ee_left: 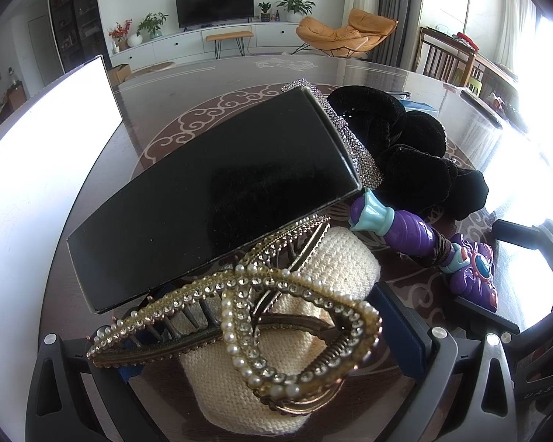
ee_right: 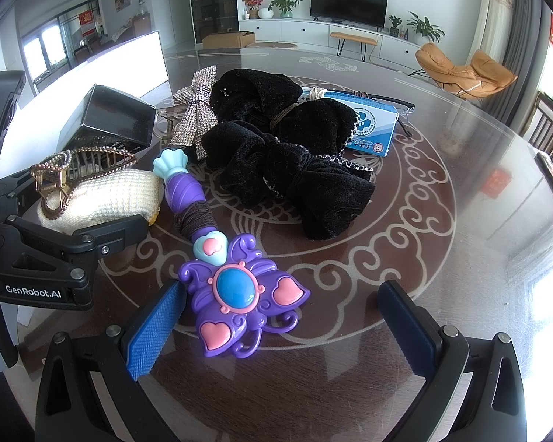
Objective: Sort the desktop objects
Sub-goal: 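Lower the left gripper over the pearl claw clip on the cream knit item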
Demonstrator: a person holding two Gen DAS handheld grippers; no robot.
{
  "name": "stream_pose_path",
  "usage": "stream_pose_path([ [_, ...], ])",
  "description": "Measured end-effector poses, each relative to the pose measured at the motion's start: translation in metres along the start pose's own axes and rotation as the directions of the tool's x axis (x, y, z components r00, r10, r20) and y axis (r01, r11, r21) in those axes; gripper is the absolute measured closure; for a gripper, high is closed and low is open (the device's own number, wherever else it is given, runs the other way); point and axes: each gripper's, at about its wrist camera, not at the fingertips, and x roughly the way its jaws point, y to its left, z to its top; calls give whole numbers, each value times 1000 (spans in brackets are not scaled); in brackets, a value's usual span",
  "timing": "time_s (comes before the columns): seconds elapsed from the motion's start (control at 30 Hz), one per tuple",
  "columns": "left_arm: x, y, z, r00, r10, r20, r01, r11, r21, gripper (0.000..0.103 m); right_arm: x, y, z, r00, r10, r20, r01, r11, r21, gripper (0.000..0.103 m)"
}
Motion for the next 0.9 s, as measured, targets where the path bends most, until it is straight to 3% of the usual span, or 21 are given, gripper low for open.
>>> stream_pose_path([
  [0.9,0,0,0,1000,0,0,0,1000,0,0,-1,3,2,1000,-4,0,4,1000,-3,0],
])
